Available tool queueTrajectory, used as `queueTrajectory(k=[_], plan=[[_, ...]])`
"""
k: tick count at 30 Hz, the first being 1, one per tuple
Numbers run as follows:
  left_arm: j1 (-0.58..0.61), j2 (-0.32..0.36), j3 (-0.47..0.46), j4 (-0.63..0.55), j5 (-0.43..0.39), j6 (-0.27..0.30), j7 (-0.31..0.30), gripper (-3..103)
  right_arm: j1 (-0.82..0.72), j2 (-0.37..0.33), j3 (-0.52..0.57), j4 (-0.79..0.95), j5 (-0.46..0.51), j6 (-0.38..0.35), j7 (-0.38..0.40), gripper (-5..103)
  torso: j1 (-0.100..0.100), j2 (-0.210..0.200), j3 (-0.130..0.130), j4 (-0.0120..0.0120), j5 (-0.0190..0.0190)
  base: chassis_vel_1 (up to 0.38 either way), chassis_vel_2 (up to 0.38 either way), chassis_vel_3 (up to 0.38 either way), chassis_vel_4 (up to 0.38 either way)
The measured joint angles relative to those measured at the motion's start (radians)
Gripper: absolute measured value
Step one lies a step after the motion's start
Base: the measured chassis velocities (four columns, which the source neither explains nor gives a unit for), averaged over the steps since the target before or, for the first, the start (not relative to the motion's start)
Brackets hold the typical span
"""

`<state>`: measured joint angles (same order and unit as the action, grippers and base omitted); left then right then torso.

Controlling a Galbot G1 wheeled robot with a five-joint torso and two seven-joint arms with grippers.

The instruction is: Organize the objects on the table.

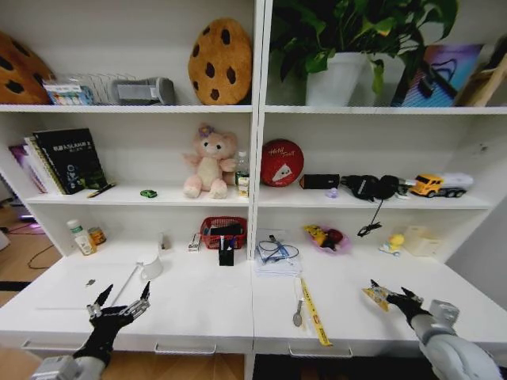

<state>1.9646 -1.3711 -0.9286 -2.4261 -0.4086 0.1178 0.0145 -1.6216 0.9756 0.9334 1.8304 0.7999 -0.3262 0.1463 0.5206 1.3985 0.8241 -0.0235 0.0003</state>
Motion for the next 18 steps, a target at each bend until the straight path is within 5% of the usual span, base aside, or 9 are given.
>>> queueTrajectory(k=[9,18], plan=[[0.0,0.0,0.0,0.0,0.0,0.0,0.0,100,0.031,0.002,-0.034,-0.014,0.003,-0.008,0.031,71,0.0,0.0,0.0,0.0004,-0.0004,0.0,0.0,0.0,0.0],[0.0,0.0,0.0,0.0,0.0,0.0,-0.001,100,0.033,0.02,-0.042,-0.021,-0.009,0.001,0.034,33,0.0,0.0,0.0,0.0003,-0.0003,0.0,0.0,0.0,0.0]])
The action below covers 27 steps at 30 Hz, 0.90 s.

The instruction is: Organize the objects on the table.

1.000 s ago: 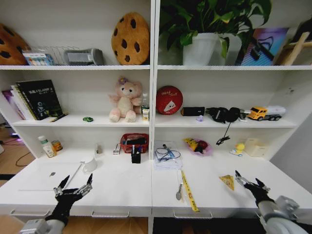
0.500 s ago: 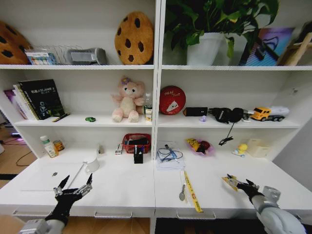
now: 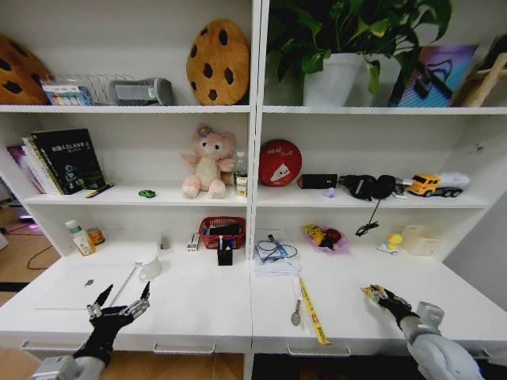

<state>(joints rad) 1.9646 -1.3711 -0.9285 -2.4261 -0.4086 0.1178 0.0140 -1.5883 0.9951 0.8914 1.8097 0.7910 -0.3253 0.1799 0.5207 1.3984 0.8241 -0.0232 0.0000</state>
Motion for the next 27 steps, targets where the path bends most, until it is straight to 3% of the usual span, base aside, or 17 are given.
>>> queueTrajectory(k=[1,2,6,7,9,14,19,25,27], plan=[[0.0,0.0,0.0,0.0,0.0,0.0,0.0,100,-0.001,0.001,0.0,0.0,-0.001,0.004,0.0,33,0.0,0.0,0.0,0.0,0.0,0.0,0.0,0.0,0.0],[0.0,0.0,0.0,0.0,0.0,0.0,0.0,100,-0.003,0.002,0.0,-0.001,-0.005,0.011,-0.001,22,0.0,0.0,0.0,0.0,0.0,0.0,0.0,0.0,0.0],[0.0,0.0,0.0,0.0,0.0,0.0,0.0,100,-0.007,0.003,0.003,-0.002,-0.01,0.016,-0.003,22,0.0,0.0,0.0,0.0,0.0,0.0,0.0,0.0,0.0],[0.0,0.0,0.0,0.0,0.0,0.0,0.0,100,-0.012,0.004,0.007,-0.003,-0.014,0.02,-0.005,7,0.0,0.0,0.0,0.0,0.0,0.0,0.0,0.0,0.0],[0.0,0.0,0.0,0.0,0.0,0.0,0.0,100,-0.019,0.004,0.01,-0.003,-0.016,0.025,-0.008,3,0.0,0.0,0.0,-0.0001,0.0,0.0,0.0,0.0,0.0],[0.0,0.0,0.0,0.0,0.0,0.0,0.0,100,-0.025,0.004,0.016,0.005,-0.033,0.043,-0.024,0,0.0,0.0,0.0,-0.0001,0.0001,0.0,0.0,0.0,0.0],[0.0,0.0,0.0,0.0,0.0,0.0,0.0,100,0.033,-0.027,-0.005,0.049,-0.112,0.092,-0.104,0,0.0,0.0,0.0,-0.0003,-0.0002,0.0,0.0,0.0,0.0],[0.0,0.0,0.0,0.0,0.0,0.0,-0.001,100,0.235,-0.085,-0.169,-0.024,-0.077,0.11,-0.127,0,0.0,0.0,0.0,0.0003,-0.0003,0.0,0.0,0.0,0.0],[0.0,0.0,0.0,0.0,0.0,0.0,-0.001,100,0.369,-0.092,-0.291,-0.113,-0.056,0.138,-0.135,0,0.0,0.0,0.0,0.0001,0.0004,0.0,0.0,0.0,0.0]])
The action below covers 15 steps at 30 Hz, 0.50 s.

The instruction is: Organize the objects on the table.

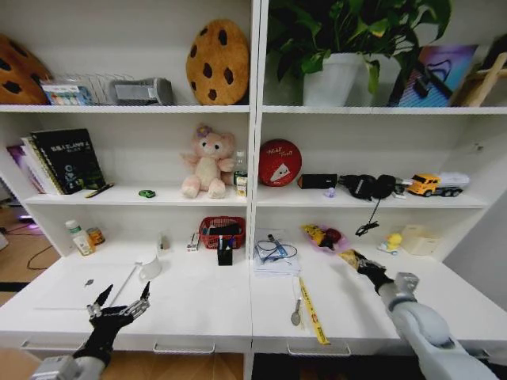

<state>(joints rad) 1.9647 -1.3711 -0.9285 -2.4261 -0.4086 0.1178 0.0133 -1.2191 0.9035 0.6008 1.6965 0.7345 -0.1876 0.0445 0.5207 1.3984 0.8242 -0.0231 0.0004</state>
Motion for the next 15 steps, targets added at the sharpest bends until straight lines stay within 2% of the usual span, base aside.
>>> queueTrajectory(k=[1,3,6,8,11,13,15], plan=[[0.0,0.0,0.0,0.0,0.0,0.0,0.0,100,0.0,0.0,0.0,0.0,0.0,0.0,0.0,0,0.0,0.0,0.0,0.0,0.0,0.0,0.0,0.0,0.0],[0.0,0.0,0.0,0.0,0.0,0.0,0.0,100,0.095,0.001,-0.065,-0.083,-0.021,0.033,-0.003,0,0.0,0.0,0.0,0.0003,-0.0009,0.0,0.0,0.0,0.0],[0.0,0.0,0.0,0.0,0.0,0.0,0.0,100,0.129,0.003,-0.086,-0.112,-0.027,0.04,-0.003,0,0.0,0.0,0.0,0.0001,-0.0002,0.0,0.0,0.0,0.0],[0.0,0.0,0.0,0.0,0.0,0.0,0.0,100,0.249,0.006,-0.152,-0.217,-0.035,0.051,-0.003,0,0.0,0.0,0.0,-0.0001,-0.0009,0.0,0.0,0.0,0.0],[0.0,0.0,0.0,0.0,0.0,0.0,0.0,100,0.329,0.019,-0.196,-0.306,-0.052,0.069,-0.005,0,0.0,0.0,0.0,-0.0001,-0.0002,0.0,0.0,0.0,0.0],[0.0,0.0,0.0,0.0,0.0,0.0,0.0,100,0.339,0.022,-0.2,-0.318,-0.056,0.076,-0.006,0,0.0,0.0,0.0,-0.0001,-0.0004,0.0,0.0,0.0,0.0],[0.0,0.0,0.0,0.0,0.0,0.0,0.0,100,0.395,0.042,-0.217,-0.393,-0.095,0.129,-0.009,0,0.0,0.0,0.0,0.0,-0.0003,0.0,0.0,0.0,0.0]])
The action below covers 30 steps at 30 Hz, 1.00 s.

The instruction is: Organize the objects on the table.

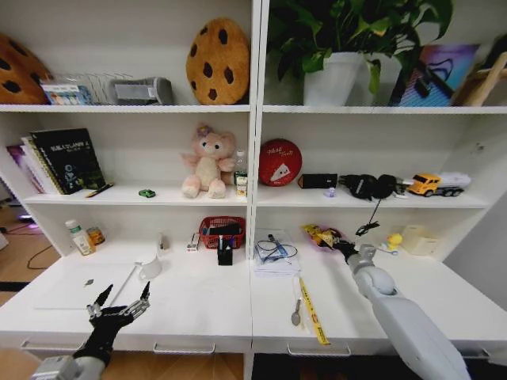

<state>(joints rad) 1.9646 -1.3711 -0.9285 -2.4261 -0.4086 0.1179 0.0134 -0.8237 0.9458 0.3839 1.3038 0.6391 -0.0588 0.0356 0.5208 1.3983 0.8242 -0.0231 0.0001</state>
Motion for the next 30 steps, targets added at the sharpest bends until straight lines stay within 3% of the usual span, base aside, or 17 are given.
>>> queueTrajectory(k=[9,11,12,13,18,20,21,23,25,27,28,30], plan=[[0.0,0.0,0.0,0.0,0.0,0.0,0.0,100,0.022,0.027,0.0,-0.076,-0.029,0.07,-0.001,-3,0.0,0.0,0.0,0.0001,0.0,0.0,0.0,0.0,0.0],[0.0,0.0,0.0,0.0,0.0,0.0,0.0,100,-0.022,0.027,0.02,-0.052,-0.019,0.071,-0.001,8,0.0,0.0,0.0,-0.0002,0.0001,0.0,0.0,0.0,0.0],[0.0,0.0,0.0,0.0,0.0,0.0,0.0,100,-0.022,0.027,0.02,-0.052,-0.019,0.071,-0.001,8,0.0,0.0,0.0,-0.0002,0.0001,0.0,0.0,0.0,0.0],[0.0,0.0,0.0,0.0,0.0,0.0,0.0,100,-0.056,0.022,0.04,-0.028,-0.012,0.07,-0.002,18,0.0,0.0,0.0,-0.0001,0.0003,0.0,0.0,0.0,0.0],[0.0,0.0,0.0,0.0,0.0,0.0,0.0,100,-0.147,-0.001,0.099,0.044,-0.002,0.065,-0.003,29,0.0,0.0,0.0,-0.0003,0.0001,0.0,0.0,0.0,0.0],[0.0,0.0,0.0,0.0,0.0,0.0,0.0,100,-0.249,-0.016,0.158,0.137,0.011,0.056,-0.005,45,0.0,0.0,0.0,0.0001,-0.0003,0.0,0.0,0.0,0.0],[0.0,0.0,0.0,0.0,0.0,0.0,0.0,100,-0.249,-0.016,0.158,0.137,0.011,0.056,-0.005,45,0.0,0.0,0.0,0.0001,-0.0003,0.0,0.0,0.0,0.0],[0.0,0.0,0.0,0.0,0.0,0.0,0.0,100,-0.422,-0.008,0.25,0.251,-0.03,0.075,-0.026,56,0.0,0.0,0.0,-0.0004,0.0002,0.0,0.0,0.0,0.0],[0.0,0.0,0.0,0.0,0.0,0.0,0.001,100,-0.464,-0.003,0.27,0.277,-0.042,0.084,-0.029,61,0.0,0.0,0.0,-0.0004,-0.0001,0.0,0.0,0.0,0.0],[0.0,0.0,0.0,0.0,0.0,0.0,0.001,100,-0.504,0.003,0.287,0.303,-0.051,0.092,-0.031,61,0.0,0.0,0.0,-0.0005,-0.0002,0.0,0.0,0.0,0.0],[0.0,0.0,0.0,0.0,0.0,0.0,0.001,100,-0.579,0.019,0.317,0.366,-0.062,0.107,-0.03,73,0.0,0.0,0.0,-0.0005,0.0001,0.0,0.0,0.0,0.0],[0.0,0.0,0.0,0.0,0.0,0.0,0.001,100,-0.648,0.04,0.343,0.434,-0.067,0.114,-0.02,78,0.0,0.0,0.0,0.0003,-0.0004,0.0,0.0,0.0,0.0]])
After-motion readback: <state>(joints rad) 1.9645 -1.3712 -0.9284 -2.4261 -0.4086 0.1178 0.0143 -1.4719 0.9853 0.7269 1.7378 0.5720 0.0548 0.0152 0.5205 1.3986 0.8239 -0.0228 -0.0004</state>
